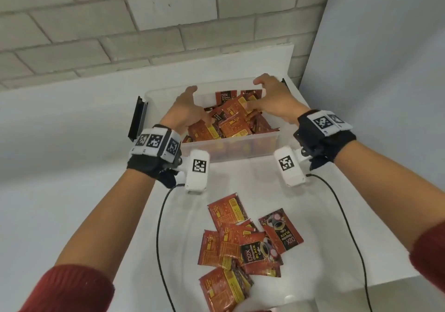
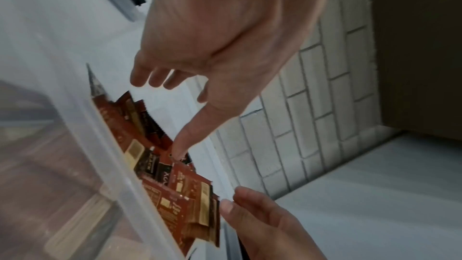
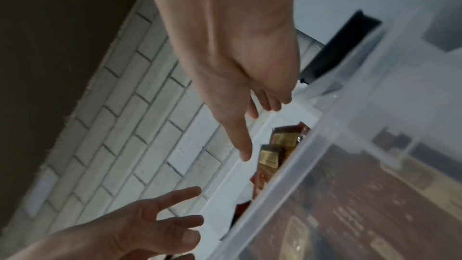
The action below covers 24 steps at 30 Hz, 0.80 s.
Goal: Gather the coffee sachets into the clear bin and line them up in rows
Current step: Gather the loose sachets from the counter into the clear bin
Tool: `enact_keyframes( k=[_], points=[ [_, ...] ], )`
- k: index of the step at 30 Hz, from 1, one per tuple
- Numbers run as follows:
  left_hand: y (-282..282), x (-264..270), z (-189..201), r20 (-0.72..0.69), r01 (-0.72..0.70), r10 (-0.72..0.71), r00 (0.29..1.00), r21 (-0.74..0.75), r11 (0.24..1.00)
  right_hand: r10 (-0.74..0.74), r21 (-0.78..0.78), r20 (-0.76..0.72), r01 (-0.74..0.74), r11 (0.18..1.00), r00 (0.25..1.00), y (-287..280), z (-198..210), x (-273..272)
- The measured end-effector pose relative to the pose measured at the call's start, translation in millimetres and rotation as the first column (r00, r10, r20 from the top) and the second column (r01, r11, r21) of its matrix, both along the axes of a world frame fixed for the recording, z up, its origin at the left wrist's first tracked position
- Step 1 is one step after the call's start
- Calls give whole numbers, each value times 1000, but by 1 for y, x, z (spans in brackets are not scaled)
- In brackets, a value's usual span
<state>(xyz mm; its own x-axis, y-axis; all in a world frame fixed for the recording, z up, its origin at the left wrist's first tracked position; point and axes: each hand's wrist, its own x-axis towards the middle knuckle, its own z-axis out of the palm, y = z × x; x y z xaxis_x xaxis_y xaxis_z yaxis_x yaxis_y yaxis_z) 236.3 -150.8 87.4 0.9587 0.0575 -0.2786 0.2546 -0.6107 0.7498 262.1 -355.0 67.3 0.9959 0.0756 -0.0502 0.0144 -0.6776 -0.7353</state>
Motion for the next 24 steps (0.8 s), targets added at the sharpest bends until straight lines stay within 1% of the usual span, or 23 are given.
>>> enact_keyframes(
  k=[1,3,5,6,7,9,11,12,13,14,15,17,18,21,22,24],
  points=[
    [1,-9,1,45,4,-5,999,11,1000,21,0,41,-21,1000,999,-2,5,-9],
    [0,-30,4,125,39,-39,991,-1,999,84,50,58,-87,995,995,-7,14,-33],
    [-3,-57,5,177,141,-139,974,5,990,201,79,-8,-200,977,980,-13,20,-63],
    [-4,-71,3,176,210,-211,961,25,977,275,67,-57,-271,960,960,-16,21,-79],
    [-5,-85,-1,141,278,-282,949,47,959,343,47,-118,-339,939,932,-18,20,-94],
    [-5,-106,-17,23,374,-377,926,88,923,422,-11,-267,-441,897,866,-23,7,-124],
    [-6,-120,-38,-99,441,-431,897,144,886,460,-96,-422,-543,835,781,-26,-14,-148],
    [-8,-126,-49,-159,475,-452,878,172,863,472,-146,-485,-601,786,736,-28,-26,-159],
    [-10,-132,-58,-209,506,-468,859,201,838,478,-186,-533,-647,740,699,-29,-37,-168],
    [-13,-137,-67,-237,525,-476,847,234,818,473,-207,-557,-666,716,682,-31,-46,-176],
    [-16,-141,-73,-238,525,-472,849,275,806,463,-217,-556,-659,720,690,-31,-52,-182],
    [-20,-145,-81,-202,492,-448,871,356,794,440,-266,-488,-609,747,754,-31,-61,-191],
    [-21,-144,-84,-200,477,-433,879,373,796,427,-311,-457,-589,746,781,-32,-63,-193],
    [-20,-135,-83,-257,463,-397,881,296,836,390,-404,-444,-569,717,807,-37,-61,-193],
    [-18,-132,-81,-255,465,-402,879,279,840,366,-401,-459,-557,727,809,-38,-58,-191],
    [-12,-127,-73,-206,453,-408,890,277,848,273,-360,-506,-487,796,819,-44,-52,-188]
  ],
)
